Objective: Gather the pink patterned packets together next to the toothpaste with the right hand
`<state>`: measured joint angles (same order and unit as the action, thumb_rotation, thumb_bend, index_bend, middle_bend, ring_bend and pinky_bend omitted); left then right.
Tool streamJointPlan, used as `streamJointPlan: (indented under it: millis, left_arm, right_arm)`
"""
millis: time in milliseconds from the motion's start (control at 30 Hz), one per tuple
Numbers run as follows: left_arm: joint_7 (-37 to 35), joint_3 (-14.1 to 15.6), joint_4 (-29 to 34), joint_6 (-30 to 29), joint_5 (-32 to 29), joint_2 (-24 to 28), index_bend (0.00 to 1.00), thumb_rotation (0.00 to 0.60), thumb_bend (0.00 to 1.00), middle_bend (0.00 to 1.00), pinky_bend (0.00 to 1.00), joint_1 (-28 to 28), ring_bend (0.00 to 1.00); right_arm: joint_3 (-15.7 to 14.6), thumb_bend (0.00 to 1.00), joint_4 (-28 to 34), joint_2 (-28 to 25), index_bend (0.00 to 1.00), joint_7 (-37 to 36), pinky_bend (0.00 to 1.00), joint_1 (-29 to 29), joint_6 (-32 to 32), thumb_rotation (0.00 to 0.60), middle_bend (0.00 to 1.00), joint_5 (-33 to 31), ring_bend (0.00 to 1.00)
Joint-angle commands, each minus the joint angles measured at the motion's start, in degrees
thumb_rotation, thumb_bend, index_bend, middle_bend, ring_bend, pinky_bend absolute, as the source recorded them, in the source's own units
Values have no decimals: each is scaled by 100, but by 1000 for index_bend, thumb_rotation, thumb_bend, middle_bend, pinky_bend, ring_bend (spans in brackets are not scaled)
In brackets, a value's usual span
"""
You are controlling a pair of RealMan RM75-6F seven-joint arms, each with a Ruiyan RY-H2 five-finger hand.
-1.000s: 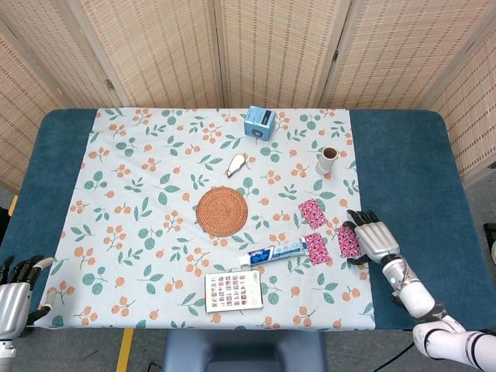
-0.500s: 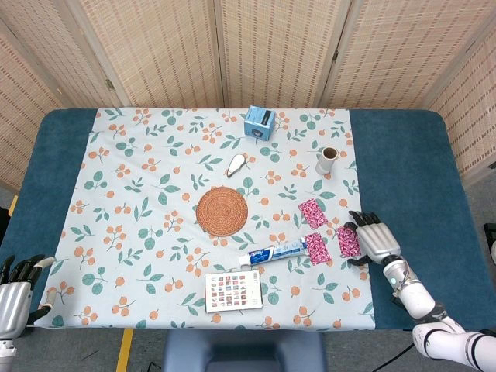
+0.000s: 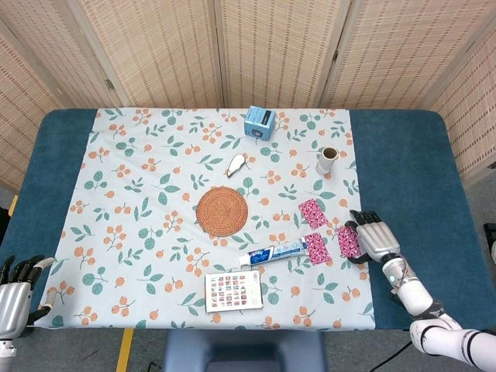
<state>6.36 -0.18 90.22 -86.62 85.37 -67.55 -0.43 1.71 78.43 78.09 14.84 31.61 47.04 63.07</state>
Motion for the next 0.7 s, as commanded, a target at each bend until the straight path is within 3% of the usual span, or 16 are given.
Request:
streamJointPlan:
  millis: [33, 700]
  left_arm:
    - [-1, -2, -3, 2, -4, -2, 243, 600, 427, 198, 0, -1, 202]
    - [-22, 11, -31, 2, -3, -13, 243, 600, 427, 198, 0, 14, 202]
  right_arm:
    - [1, 219, -28, 16, 194, 4, 0, -7, 7, 468, 64, -5, 0]
    - [34, 219, -15, 8, 271, -19, 0, -56, 57, 475, 83, -28, 0]
